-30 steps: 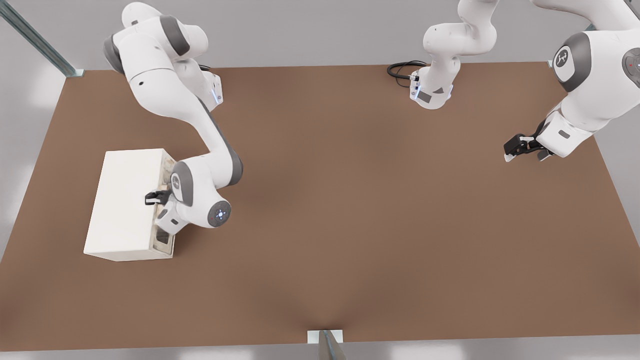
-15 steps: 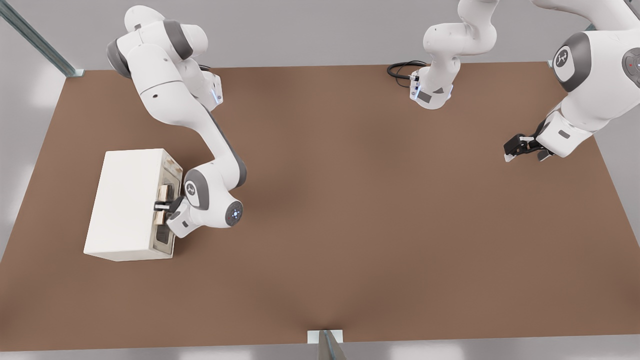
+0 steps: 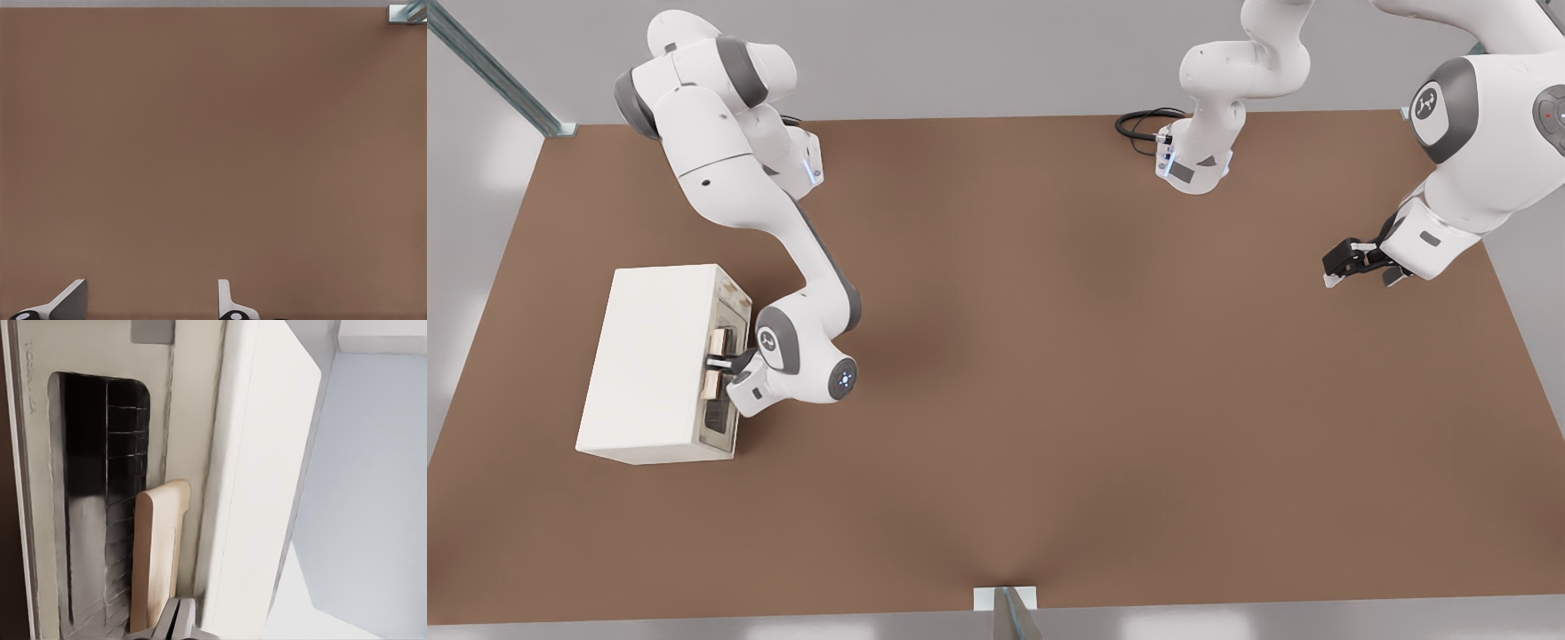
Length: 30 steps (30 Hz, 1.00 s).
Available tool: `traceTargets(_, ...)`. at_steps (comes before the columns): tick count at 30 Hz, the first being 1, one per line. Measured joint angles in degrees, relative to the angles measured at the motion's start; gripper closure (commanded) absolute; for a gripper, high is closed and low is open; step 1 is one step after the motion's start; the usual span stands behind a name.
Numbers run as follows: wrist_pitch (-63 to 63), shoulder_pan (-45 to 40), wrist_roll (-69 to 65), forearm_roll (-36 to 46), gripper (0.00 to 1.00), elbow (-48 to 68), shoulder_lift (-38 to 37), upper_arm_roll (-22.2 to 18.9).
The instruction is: Keep left arm still and open the oven door with right arm
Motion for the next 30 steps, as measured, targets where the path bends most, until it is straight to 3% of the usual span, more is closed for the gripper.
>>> traceTargets(13,4.0,3.05,4.41,2.3,1.0,0.8,0.02,0.41)
traceTargets(14,4.97,3.65,4.77,3.91,0.97,1.78,0.0,1.03)
traceTargets(15,5.79,4.12,5.09,5.47,0.76,2.99,-0.38,2.31)
traceTargets(17,6.64,2.92,4.85,10.89,0.05,6.7,-3.67,3.68)
traceTargets(19,5.53,-1.94,2.49,18.32,0.0,11.62,-9.71,3.14)
traceTargets(23,2.14,-9.55,-5.32,33.06,0.0,16.42,-20.62,-4.62)
traceTargets(27,0.01,-16.01,-12.92,45.14,0.0,17.1,-22.87,-6.96)
traceTargets(30,-0.23,-16.64,-17.81,48.66,0.0,18.31,-22.7,-6.86)
